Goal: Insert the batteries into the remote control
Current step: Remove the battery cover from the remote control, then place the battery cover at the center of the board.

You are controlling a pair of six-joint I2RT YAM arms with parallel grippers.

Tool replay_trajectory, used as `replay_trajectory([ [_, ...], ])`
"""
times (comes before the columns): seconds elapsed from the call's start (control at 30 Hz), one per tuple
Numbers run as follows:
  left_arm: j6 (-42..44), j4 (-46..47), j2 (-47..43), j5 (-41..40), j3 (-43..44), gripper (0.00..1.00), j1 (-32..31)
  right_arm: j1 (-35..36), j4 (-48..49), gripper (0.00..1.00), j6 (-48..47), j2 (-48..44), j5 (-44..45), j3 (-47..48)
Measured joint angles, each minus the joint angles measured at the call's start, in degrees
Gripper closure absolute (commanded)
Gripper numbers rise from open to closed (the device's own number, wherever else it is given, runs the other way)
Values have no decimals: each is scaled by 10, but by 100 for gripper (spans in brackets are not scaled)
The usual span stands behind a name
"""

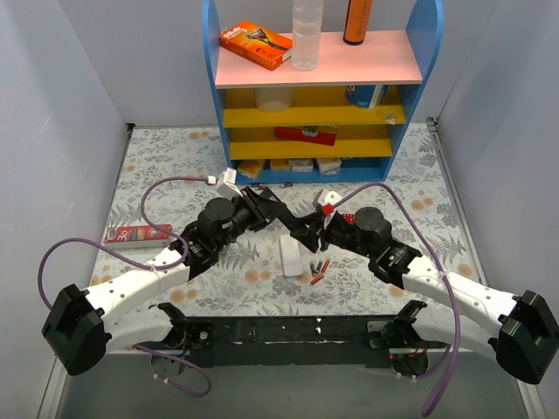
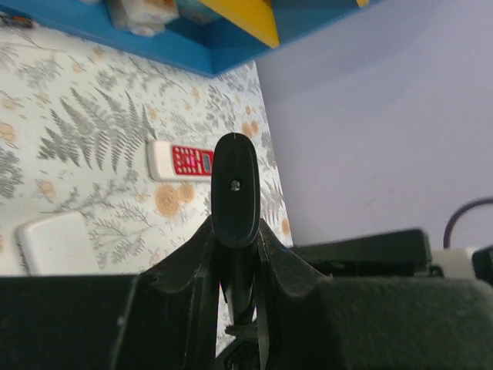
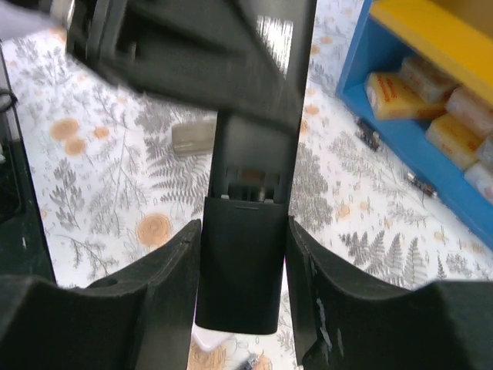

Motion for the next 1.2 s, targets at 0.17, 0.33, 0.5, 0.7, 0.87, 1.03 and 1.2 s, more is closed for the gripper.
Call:
replay_trajectory([
  [0.17, -13, -5, -8, -49, 0, 100, 70, 0, -66, 69, -16, -12, 0, -31],
  [0.33, -22, 7, -18, -75, 0, 100, 97, 0, -128, 70, -18, -11, -3, -49],
  [0.5, -5, 10, -17, -73, 0, 100, 96, 0, -133, 71, -9, -15, 21, -49],
  [0.7, 49, -8, -42, -49, -17, 100, 96, -2, -198, 71, 52, -10, 159, -22],
  [0.87, 91, -41, -82, 2, -32, 100, 96, -39, -255, 71, 113, 43, 223, 5],
  [1.03, 121, -58, -115, 46, -39, 100, 96, -102, -294, 70, 170, 72, 233, -5],
  [1.2, 140, -65, -117, 92, -42, 100, 96, -155, -299, 66, 202, 73, 233, -26],
])
